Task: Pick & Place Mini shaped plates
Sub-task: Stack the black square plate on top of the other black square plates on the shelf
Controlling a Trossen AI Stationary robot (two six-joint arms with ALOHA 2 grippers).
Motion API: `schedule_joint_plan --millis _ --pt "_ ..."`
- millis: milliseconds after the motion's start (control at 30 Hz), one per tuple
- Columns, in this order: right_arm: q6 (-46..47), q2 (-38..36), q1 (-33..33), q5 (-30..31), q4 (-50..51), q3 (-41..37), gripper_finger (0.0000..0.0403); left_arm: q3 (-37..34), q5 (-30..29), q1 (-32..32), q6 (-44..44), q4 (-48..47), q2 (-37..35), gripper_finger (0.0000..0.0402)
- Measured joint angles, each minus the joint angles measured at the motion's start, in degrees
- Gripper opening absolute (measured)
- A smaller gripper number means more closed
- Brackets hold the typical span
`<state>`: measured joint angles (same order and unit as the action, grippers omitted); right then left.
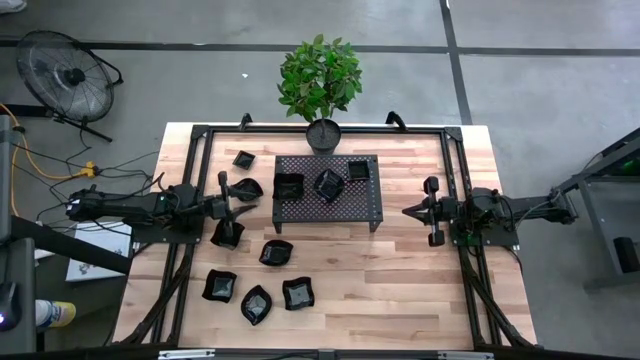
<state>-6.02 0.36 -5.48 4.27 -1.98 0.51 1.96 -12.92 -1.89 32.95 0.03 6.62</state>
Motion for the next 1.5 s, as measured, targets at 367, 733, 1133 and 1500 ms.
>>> schedule_joint_plan --millis 367,733,1133,1500 --pt "0.00 0.00 0.00 0.00 0.00 0.00 0.0008 0.00 1.46 0.00 1.51 0.07 0.00 0.0140" --pt "0.01 0.00 0.00 0.00 0.00 0.00 0.0008 0.00 1.65 0.00 1.33 0.13 0.01 0.0140" --pt "0.01 0.00 -0.01 0.00 0.00 0.00 0.0005 -0.10 -0.79 0.02 6.87 3.36 0.01 0.0140" --pt "0.02 0.00 0.00 0.00 0.00 -0.02 0.0005 5.68 -3.14 0.01 10.81 2.63 0.24 0.0140"
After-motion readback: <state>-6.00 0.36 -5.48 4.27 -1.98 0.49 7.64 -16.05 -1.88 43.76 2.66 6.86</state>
